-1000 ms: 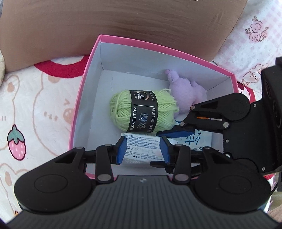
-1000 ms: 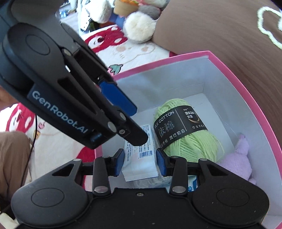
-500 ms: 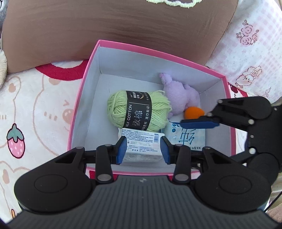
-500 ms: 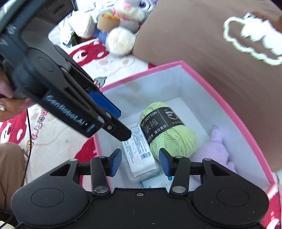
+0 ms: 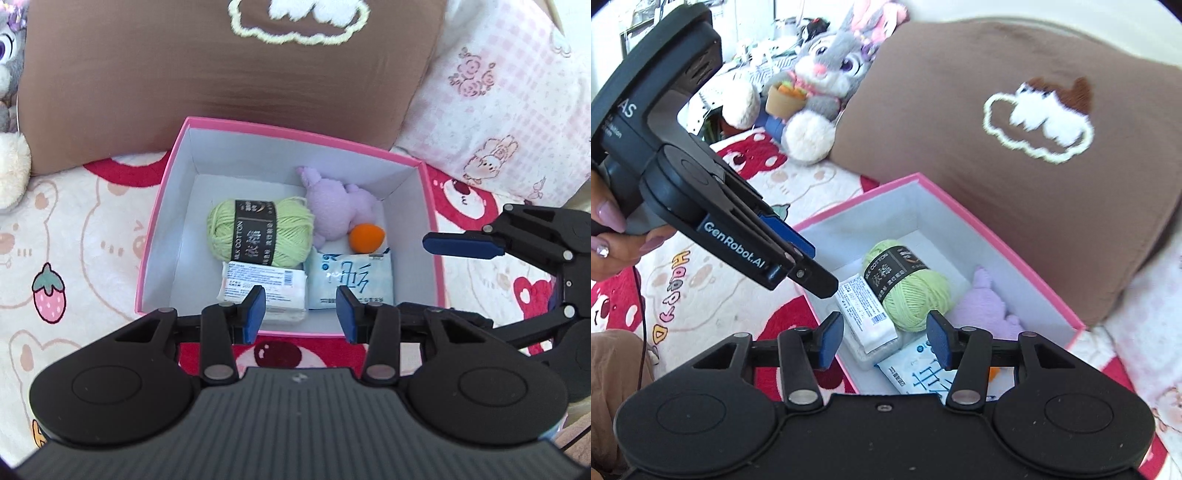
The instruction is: Organize objects
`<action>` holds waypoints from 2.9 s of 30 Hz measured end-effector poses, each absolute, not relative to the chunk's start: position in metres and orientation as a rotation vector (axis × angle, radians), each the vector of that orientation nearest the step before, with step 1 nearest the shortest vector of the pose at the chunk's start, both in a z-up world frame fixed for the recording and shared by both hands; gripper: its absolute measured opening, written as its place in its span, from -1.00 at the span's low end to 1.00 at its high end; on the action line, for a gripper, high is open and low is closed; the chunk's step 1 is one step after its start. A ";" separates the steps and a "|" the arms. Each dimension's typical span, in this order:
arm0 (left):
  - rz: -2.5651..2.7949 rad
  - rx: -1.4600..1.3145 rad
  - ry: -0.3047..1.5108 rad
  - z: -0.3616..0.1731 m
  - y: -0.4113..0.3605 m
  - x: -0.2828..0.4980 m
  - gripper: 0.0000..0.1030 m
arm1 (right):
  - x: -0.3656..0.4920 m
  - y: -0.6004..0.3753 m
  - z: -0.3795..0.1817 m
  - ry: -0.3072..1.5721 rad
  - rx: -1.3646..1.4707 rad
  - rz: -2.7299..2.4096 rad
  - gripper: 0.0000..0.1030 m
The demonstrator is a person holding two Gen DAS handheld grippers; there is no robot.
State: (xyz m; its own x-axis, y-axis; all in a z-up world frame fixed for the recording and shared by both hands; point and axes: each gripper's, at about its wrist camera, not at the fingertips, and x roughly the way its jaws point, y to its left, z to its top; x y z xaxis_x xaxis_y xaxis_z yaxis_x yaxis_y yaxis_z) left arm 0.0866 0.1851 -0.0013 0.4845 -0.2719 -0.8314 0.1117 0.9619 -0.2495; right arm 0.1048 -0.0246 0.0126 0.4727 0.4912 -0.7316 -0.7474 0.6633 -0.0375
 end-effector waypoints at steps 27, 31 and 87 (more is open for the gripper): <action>-0.348 -0.066 0.984 0.060 0.104 -0.027 0.23 | -0.013 -0.124 0.071 0.746 -0.093 0.358 0.33; -0.320 -0.085 0.978 0.055 0.103 -0.032 0.27 | -0.025 -0.139 0.061 0.772 -0.060 0.290 0.42; -0.062 0.066 1.040 0.005 0.051 -0.045 0.90 | -0.043 -0.168 0.001 0.942 -0.026 -0.022 0.75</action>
